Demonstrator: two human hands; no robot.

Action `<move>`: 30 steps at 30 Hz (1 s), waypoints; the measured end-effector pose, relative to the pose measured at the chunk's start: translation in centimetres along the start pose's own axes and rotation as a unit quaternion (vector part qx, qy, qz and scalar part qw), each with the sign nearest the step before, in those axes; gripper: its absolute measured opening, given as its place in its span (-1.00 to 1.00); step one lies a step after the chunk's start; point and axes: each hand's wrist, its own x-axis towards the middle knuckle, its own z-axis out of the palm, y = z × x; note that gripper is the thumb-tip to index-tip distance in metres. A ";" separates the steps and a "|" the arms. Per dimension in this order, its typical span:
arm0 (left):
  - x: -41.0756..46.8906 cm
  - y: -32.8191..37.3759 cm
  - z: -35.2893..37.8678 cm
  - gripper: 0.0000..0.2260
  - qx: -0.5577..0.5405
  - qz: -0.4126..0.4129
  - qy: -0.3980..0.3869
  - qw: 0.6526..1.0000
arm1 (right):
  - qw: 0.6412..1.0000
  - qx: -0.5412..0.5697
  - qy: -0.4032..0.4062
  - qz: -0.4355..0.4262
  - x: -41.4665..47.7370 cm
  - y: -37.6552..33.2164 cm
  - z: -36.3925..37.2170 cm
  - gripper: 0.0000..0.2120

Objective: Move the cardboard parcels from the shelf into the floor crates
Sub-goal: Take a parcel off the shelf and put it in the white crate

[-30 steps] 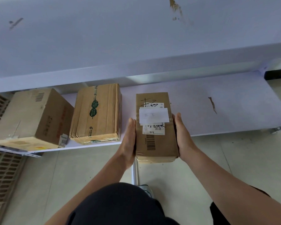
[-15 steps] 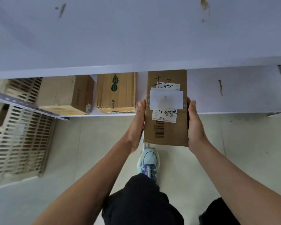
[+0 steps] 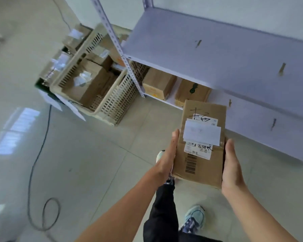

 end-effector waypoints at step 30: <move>-15.1 17.2 -44.5 -0.38 -0.032 -0.007 0.146 0.989 | 0.997 -0.062 -0.014 0.032 -2.5 0.6 51.5 -0.35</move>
